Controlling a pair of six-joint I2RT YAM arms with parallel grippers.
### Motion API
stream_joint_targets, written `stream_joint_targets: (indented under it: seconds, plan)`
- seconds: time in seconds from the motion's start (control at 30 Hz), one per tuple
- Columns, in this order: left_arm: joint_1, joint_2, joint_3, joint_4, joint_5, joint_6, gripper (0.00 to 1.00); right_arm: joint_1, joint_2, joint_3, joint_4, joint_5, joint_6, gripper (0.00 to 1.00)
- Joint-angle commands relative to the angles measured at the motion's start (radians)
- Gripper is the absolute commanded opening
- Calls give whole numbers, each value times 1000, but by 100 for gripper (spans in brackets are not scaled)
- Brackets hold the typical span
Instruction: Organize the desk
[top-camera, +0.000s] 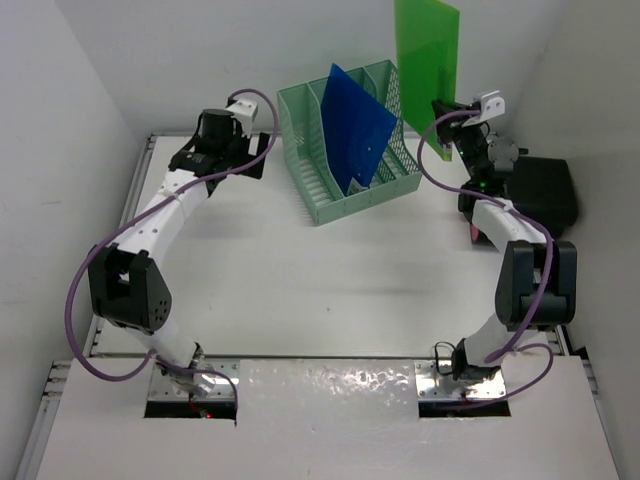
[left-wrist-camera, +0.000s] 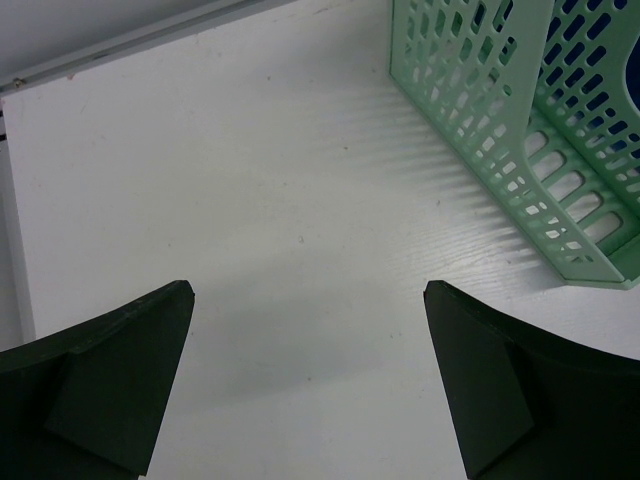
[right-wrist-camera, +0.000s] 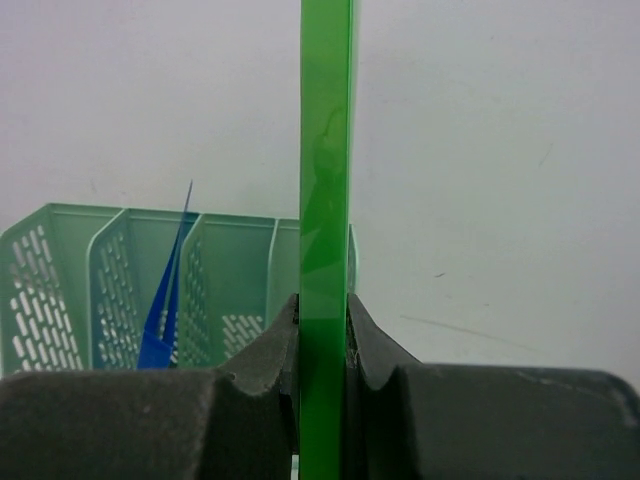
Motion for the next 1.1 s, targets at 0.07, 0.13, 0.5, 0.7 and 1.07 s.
stream_joint_targets:
  seconds: [0.07,0.13,0.5,0.7,1.07]
  plan:
    - [10,-19,16,25,-12,13,99,-1,-63,-15,73,-32,51,0]
    - [10,-14,21,25,-6,11,100,-1,-74,-7,62,-40,64,0]
    - [10,-2,32,17,-7,16,100,-1,179,226,100,-77,177,0]
    - [12,12,39,11,-27,28,99,3,274,223,263,-114,187,0]
    - [16,27,36,17,-38,29,100,26,470,223,569,-166,223,0]
